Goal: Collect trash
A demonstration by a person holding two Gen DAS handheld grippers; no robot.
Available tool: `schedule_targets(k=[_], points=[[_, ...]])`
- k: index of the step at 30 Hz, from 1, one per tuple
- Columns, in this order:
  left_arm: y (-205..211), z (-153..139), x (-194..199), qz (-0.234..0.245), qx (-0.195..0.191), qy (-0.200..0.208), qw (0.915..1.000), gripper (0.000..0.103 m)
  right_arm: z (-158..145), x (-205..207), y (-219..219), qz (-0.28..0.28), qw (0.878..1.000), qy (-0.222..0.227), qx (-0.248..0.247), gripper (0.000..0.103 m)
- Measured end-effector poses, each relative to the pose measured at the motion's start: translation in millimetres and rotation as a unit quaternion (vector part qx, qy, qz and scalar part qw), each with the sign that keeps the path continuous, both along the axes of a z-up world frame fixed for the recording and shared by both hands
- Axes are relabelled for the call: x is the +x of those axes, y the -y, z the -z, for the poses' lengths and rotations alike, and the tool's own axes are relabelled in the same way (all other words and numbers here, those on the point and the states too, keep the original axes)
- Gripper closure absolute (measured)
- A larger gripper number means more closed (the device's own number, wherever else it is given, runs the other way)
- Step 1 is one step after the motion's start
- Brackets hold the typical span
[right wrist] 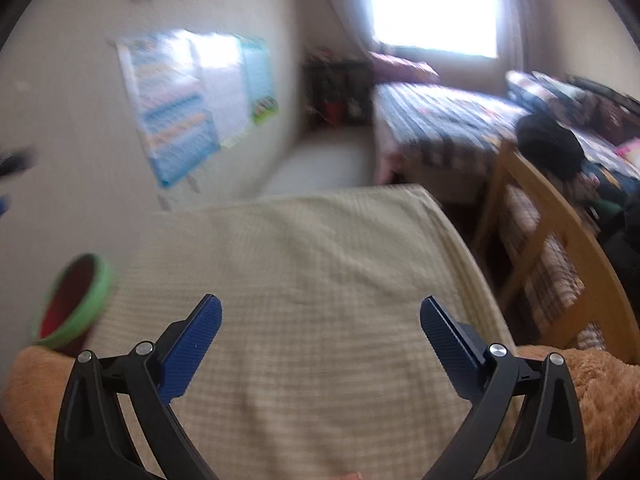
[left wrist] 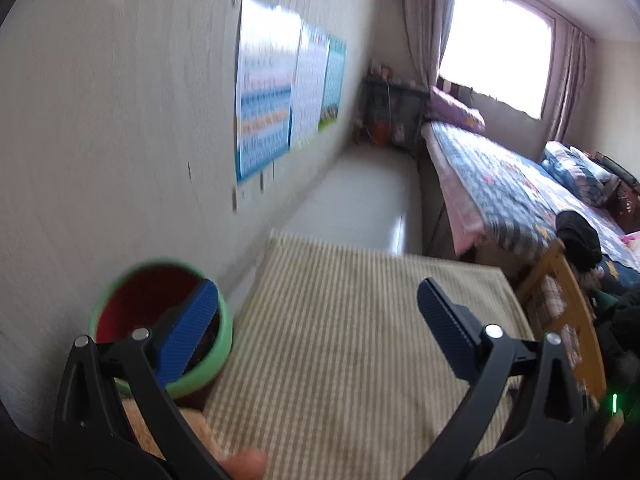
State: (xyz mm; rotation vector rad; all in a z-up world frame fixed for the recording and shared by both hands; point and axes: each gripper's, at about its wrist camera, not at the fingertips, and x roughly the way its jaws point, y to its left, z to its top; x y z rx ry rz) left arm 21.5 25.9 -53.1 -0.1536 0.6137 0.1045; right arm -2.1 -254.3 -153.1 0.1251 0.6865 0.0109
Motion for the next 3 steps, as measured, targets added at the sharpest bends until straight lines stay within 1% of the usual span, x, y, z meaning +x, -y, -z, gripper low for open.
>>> schedule_targets(k=[3], points=[[-37.4, 37.0, -10.5, -0.038, -0.014, -0.024, 0.9989, 0.005, 36.6, 34.5, 22.5, 0.037, 0.998, -0.051, -0.009, 0.007]])
